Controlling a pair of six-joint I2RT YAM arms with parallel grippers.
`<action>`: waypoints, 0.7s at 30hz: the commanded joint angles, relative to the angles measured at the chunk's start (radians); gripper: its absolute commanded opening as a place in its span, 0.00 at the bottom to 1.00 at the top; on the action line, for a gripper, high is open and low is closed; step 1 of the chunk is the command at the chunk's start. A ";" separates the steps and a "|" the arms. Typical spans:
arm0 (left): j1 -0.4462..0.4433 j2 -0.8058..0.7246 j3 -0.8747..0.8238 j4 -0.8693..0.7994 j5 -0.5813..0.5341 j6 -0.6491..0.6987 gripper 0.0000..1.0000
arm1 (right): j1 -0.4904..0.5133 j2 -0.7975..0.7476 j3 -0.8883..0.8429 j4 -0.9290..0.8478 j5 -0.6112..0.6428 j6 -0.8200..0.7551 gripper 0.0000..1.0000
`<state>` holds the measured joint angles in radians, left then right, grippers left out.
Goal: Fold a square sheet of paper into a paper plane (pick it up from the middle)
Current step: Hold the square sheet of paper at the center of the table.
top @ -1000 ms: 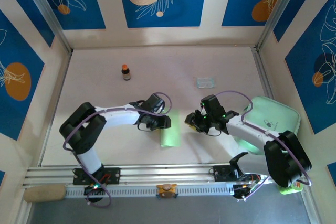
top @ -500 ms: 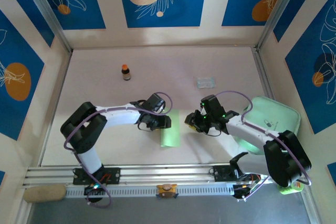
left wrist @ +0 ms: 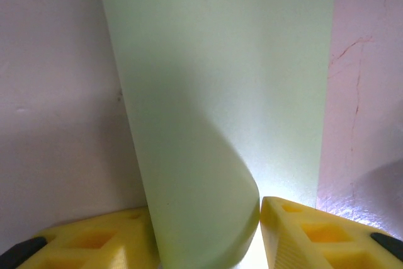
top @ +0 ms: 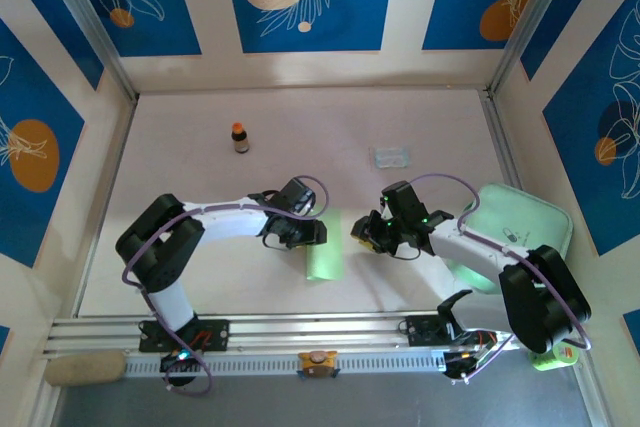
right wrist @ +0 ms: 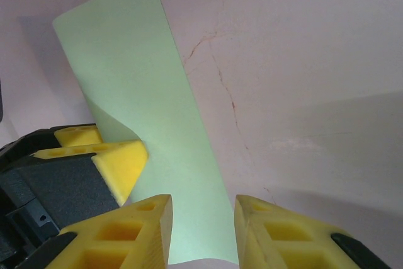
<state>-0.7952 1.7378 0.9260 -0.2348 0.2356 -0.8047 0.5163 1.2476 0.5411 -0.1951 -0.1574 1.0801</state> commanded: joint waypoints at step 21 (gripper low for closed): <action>-0.001 0.114 -0.018 -0.002 -0.083 -0.003 0.47 | -0.002 0.010 -0.005 -0.009 -0.021 -0.014 0.32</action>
<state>-0.7952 1.7538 0.9417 -0.2558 0.2352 -0.8104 0.5163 1.2476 0.5411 -0.1951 -0.1574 1.0801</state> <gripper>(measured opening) 0.472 0.322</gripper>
